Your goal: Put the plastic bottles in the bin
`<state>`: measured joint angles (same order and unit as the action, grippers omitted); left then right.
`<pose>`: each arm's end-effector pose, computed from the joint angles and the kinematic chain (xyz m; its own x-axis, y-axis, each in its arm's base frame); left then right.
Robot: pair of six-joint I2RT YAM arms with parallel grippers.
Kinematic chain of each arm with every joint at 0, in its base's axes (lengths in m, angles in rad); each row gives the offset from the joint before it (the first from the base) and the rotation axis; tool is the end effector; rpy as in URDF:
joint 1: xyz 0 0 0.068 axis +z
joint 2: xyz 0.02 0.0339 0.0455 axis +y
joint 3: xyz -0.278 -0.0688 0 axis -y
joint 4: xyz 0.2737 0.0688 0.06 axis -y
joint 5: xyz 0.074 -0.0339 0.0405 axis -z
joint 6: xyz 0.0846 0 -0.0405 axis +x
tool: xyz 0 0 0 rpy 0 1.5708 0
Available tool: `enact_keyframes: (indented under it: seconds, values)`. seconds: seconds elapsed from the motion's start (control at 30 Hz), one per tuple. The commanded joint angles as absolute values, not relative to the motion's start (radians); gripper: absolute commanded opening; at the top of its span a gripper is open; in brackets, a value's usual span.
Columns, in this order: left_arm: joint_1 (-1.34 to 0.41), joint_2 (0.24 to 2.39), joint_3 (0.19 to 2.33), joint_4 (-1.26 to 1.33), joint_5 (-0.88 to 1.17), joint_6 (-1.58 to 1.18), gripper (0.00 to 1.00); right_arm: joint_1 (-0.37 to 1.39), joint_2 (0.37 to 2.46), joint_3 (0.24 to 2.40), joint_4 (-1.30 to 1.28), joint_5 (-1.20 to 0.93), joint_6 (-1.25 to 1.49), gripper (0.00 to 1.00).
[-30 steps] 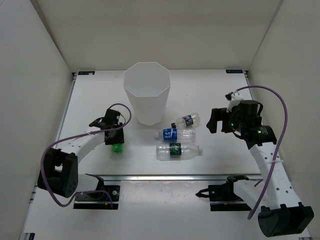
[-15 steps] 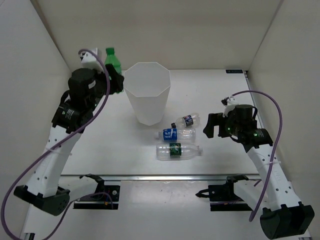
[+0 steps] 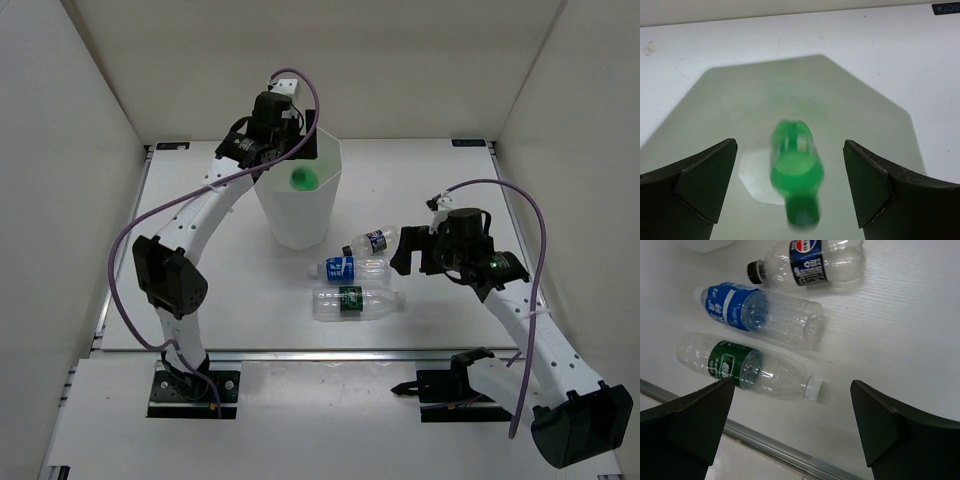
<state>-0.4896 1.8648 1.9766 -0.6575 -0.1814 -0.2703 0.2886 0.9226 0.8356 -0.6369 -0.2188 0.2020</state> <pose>0.4486 -0.2218 0.3881 -0.5286 -0.0159 -0.8487 0.1923 0.9716 -0.1380 0.2319 0.0880 0.2674 -0.7090 -0.0062 -0.7051 -0.2975 0.9092 0.2912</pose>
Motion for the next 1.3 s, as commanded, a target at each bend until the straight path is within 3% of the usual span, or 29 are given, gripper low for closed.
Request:
enact_keyframes:
  seconds: [0.0,0.2,0.3,0.4,0.67,0.93,1.2,1.27]
  values:
    - [-0.505,1.738,2.069,-0.660,-0.193,-0.249,0.99,0.296,0.992,0.902,-0.566,-0.126,0.310,0.99]
    - [-0.577,1.562,1.947,-0.704,-0.322,-0.224,0.98,0.356,1.172,0.977,-0.485,-0.003,0.425,0.99]
    - [-0.532,1.393,1.751,-0.710,-0.353,-0.285,0.99,0.348,1.236,0.982,-0.416,0.070,0.494,0.99]
    - [-0.456,1.177,1.539,-0.733,-0.437,-0.327,0.99,0.318,1.308,1.006,-0.390,0.093,0.515,0.99]
    - [-0.132,0.884,1.135,-0.972,-0.557,-0.416,0.99,0.370,1.532,1.112,-0.359,0.132,0.541,0.99]
    - [-0.150,0.821,1.060,-0.989,-0.499,-0.485,0.98,0.402,1.723,1.206,-0.348,0.176,0.594,0.99]
    - [-0.153,0.841,1.072,-1.017,-0.479,-0.477,0.98,0.409,1.839,1.213,-0.344,0.195,0.670,0.91]
    - [-0.161,0.856,1.086,-1.019,-0.479,-0.471,0.99,0.405,1.839,1.210,-0.321,0.196,0.684,0.73]
